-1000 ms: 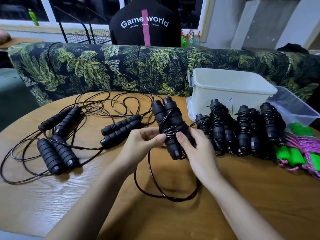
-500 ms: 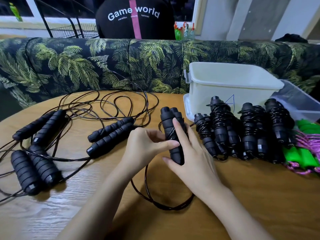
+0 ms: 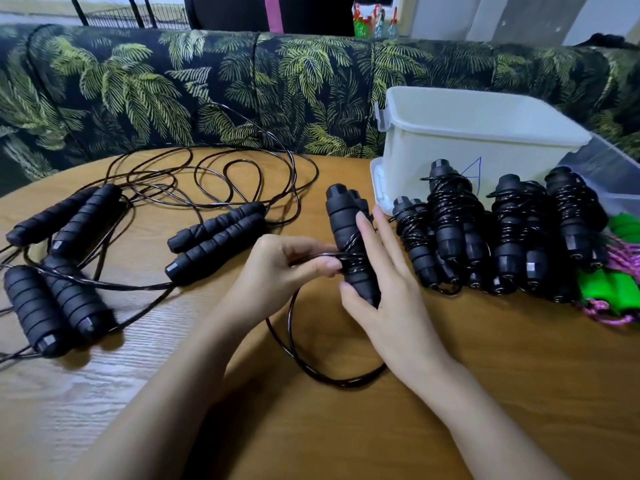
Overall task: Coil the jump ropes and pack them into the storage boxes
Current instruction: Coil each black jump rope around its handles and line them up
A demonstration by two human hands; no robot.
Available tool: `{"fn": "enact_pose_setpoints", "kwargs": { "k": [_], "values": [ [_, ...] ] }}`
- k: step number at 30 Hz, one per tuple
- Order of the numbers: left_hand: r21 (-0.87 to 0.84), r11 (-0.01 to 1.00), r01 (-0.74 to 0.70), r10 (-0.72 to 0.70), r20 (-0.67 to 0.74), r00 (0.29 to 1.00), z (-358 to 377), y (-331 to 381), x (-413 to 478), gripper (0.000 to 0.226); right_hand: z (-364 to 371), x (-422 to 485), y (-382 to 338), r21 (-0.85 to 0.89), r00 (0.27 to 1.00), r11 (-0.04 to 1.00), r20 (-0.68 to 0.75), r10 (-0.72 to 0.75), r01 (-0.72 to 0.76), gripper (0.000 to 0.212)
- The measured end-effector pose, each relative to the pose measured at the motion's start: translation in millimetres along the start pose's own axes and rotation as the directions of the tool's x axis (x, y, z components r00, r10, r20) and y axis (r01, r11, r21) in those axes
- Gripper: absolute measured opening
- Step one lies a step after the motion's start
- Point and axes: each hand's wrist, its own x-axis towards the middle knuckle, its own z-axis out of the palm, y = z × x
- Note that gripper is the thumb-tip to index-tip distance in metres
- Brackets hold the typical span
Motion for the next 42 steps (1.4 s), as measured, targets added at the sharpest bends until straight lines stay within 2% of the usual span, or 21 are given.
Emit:
{"fn": "enact_pose_setpoints", "kwargs": {
  "k": [4, 7, 9, 11, 13, 14, 16, 18, 19, 20, 21, 22, 23, 24, 25, 27, 28, 32, 35, 38, 42],
  "values": [
    [-0.063, 0.997, 0.039, -0.043, -0.069, 0.997, 3, 0, -1, 0.016, 2, -1, 1, 0.087, 1.0, 0.996, 0.003, -0.018, 0.018, 0.068],
    [-0.107, 0.984, 0.141, -0.146, -0.043, 0.988, 5, 8, -2, 0.027, 0, -1, 2, 0.037, 0.999, 0.999, 0.014, -0.029, 0.028, 0.064],
    [-0.101, 0.959, 0.263, -0.256, 0.077, 0.963, -2, 13, -2, 0.04, -3, 0, 3, -0.024, 0.999, 0.999, 0.014, -0.031, 0.031, 0.065],
    [-0.113, 0.911, 0.396, -0.352, 0.283, 0.892, -13, 16, -4, 0.055, -9, 3, 4, -0.086, 0.999, 0.996, 0.004, -0.032, 0.032, 0.065],
    [-0.222, 0.829, 0.513, -0.354, 0.501, 0.79, -20, 23, -14, 0.065, -18, 6, 3, -0.162, 0.999, 0.986, -0.013, -0.034, 0.032, 0.064],
    [-0.286, 0.783, 0.552, -0.317, 0.579, 0.751, -21, 27, -21, 0.063, -23, 7, 2, -0.192, 0.999, 0.981, -0.014, -0.03, 0.027, 0.064],
    [-0.373, 0.705, 0.603, -0.292, 0.622, 0.727, -14, 39, -37, 0.047, -34, 6, -1, -0.217, 1.0, 0.976, -0.008, -0.019, 0.017, 0.065],
    [-0.376, 0.693, 0.616, -0.405, 0.503, 0.763, -8, 53, -49, 0.035, -45, 1, -4, -0.224, 1.0, 0.975, -0.006, -0.011, 0.009, 0.066],
    [-0.323, 0.755, 0.571, -0.45, 0.378, 0.809, -7, 59, -52, 0.033, -50, -3, -5, -0.231, 1.0, 0.973, 0.0, -0.004, 0.004, 0.066],
    [-0.216, 0.852, 0.476, -0.43, 0.23, 0.873, -10, 62, -53, 0.031, -54, -7, -6, -0.242, 1.0, 0.97, 0.013, 0.005, -0.002, 0.066],
    [-0.046, 0.941, 0.334, -0.329, 0.095, 0.94, -15, 65, -52, 0.03, -56, -12, -7, -0.258, 0.999, 0.966, 0.035, 0.012, -0.002, 0.066],
    [0.181, 0.969, 0.17, -0.173, 0.004, 0.985, -20, 69, -50, 0.032, -56, -17, -9, -0.274, 0.998, 0.962, 0.059, 0.015, 0.002, 0.066],
    [0.429, 0.903, 0.019, -0.005, -0.032, 0.999, -26, 72, -47, 0.036, -55, -22, -10, -0.282, 0.997, 0.959, 0.075, 0.015, 0.007, 0.065],
    [0.645, 0.756, -0.116, 0.16, -0.009, 0.987, -33, 74, -43, 0.04, -54, -27, -12, -0.281, 0.997, 0.96, 0.08, 0.015, 0.008, 0.065],
    [0.781, 0.58, -0.232, 0.296, 0.064, 0.953, -41, 78, -38, 0.043, -53, -31, -13, -0.274, 0.997, 0.962, 0.077, 0.015, 0.006, 0.065],
    [0.859, 0.302, -0.413, 0.406, 0.276, 0.871, -58, 84, -29, 0.043, -55, -38, -15, -0.253, 0.998, 0.967, 0.058, 0.023, -0.008, 0.065],
    [0.857, 0.221, -0.466, 0.41, 0.351, 0.842, -69, 87, -24, 0.042, -58, -40, -15, -0.247, 0.998, 0.969, 0.046, 0.034, -0.022, 0.065],
    [0.85, 0.119, -0.514, 0.396, 0.434, 0.809, -94, 78, -15, 0.046, -70, -49, -13, -0.281, 0.995, 0.958, 0.059, 0.077, -0.057, 0.065],
    [0.85, 0.127, -0.511, 0.374, 0.436, 0.819, -97, 58, -16, 0.046, -73, -54, -10, -0.307, 0.99, 0.948, 0.089, 0.113, -0.081, 0.066],
    [0.88, 0.188, -0.437, 0.3, 0.372, 0.878, -99, 24, -23, 0.059, -65, -60, -9, -0.351, 0.977, 0.93, 0.132, 0.167, -0.111, 0.065],
    [0.948, 0.084, -0.308, 0.083, 0.301, 0.95, -78, 1, -30, 0.079, -46, -61, -8, -0.274, 0.968, 0.947, 0.133, 0.211, -0.169, 0.067]
  ]
}}
